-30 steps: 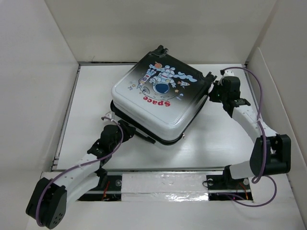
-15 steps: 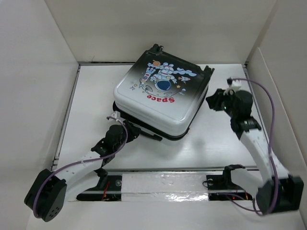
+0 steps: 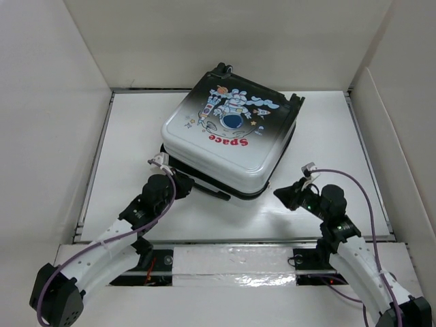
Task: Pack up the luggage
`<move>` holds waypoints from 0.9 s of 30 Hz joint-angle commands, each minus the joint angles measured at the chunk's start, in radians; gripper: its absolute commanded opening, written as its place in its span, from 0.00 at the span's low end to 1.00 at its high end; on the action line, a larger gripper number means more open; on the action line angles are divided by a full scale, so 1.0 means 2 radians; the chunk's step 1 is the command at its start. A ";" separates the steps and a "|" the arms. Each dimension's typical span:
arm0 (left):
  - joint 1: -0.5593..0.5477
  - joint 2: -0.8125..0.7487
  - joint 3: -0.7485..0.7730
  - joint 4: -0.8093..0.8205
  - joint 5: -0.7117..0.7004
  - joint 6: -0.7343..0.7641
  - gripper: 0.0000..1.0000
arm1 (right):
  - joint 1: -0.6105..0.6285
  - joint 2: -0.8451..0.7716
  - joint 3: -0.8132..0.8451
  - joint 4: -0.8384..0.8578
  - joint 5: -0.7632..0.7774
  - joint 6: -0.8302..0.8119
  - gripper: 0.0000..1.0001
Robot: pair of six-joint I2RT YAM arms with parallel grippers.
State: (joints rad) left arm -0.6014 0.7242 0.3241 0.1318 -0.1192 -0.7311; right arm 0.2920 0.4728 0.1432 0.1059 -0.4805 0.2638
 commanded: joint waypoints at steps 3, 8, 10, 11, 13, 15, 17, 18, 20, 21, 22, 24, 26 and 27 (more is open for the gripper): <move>-0.003 0.012 0.007 -0.004 0.066 0.035 0.00 | 0.020 -0.009 -0.011 0.083 0.002 -0.026 0.35; -0.052 0.042 -0.019 0.039 0.082 0.038 0.00 | 0.030 0.008 -0.046 0.203 0.018 -0.058 0.42; -0.109 0.041 -0.014 0.026 0.018 0.037 0.00 | 0.030 0.036 -0.045 0.231 0.021 -0.066 0.43; -0.129 0.040 -0.012 0.022 -0.001 0.037 0.00 | 0.030 0.050 -0.037 0.235 0.022 -0.069 0.44; -0.162 0.040 -0.003 0.015 -0.040 0.034 0.00 | 0.030 0.098 -0.029 0.256 -0.003 -0.077 0.44; -0.186 0.048 0.001 0.021 -0.051 0.033 0.00 | 0.036 0.129 -0.020 0.270 -0.013 -0.084 0.44; -0.192 0.063 0.006 0.033 -0.046 0.035 0.02 | 0.036 0.165 -0.021 0.308 -0.012 -0.090 0.45; -0.192 0.071 0.008 0.038 -0.040 0.035 0.03 | 0.036 0.177 -0.018 0.317 -0.005 -0.093 0.45; -0.192 0.090 0.015 0.051 -0.031 0.036 0.03 | 0.036 0.213 -0.011 0.340 -0.017 -0.103 0.45; -0.192 0.097 0.017 0.058 -0.023 0.037 0.03 | 0.036 0.222 -0.006 0.347 -0.026 -0.107 0.45; -0.192 0.101 0.023 0.060 -0.021 0.039 0.03 | 0.036 0.231 -0.006 0.363 -0.027 -0.110 0.46; -0.198 0.110 0.027 0.061 -0.021 0.042 0.03 | 0.036 0.240 -0.007 0.379 -0.027 -0.113 0.46; -0.198 0.115 0.029 0.066 -0.021 0.043 0.03 | 0.036 0.238 -0.006 0.381 -0.023 -0.121 0.47; -0.198 0.116 0.030 0.071 -0.019 0.043 0.03 | 0.036 0.238 -0.006 0.380 -0.027 -0.122 0.47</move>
State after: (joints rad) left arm -0.9920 0.9520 0.3374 0.2039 -0.1581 -0.6651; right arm 0.3550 0.9508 0.0883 0.7086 -0.5091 0.0608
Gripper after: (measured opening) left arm 0.026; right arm 0.463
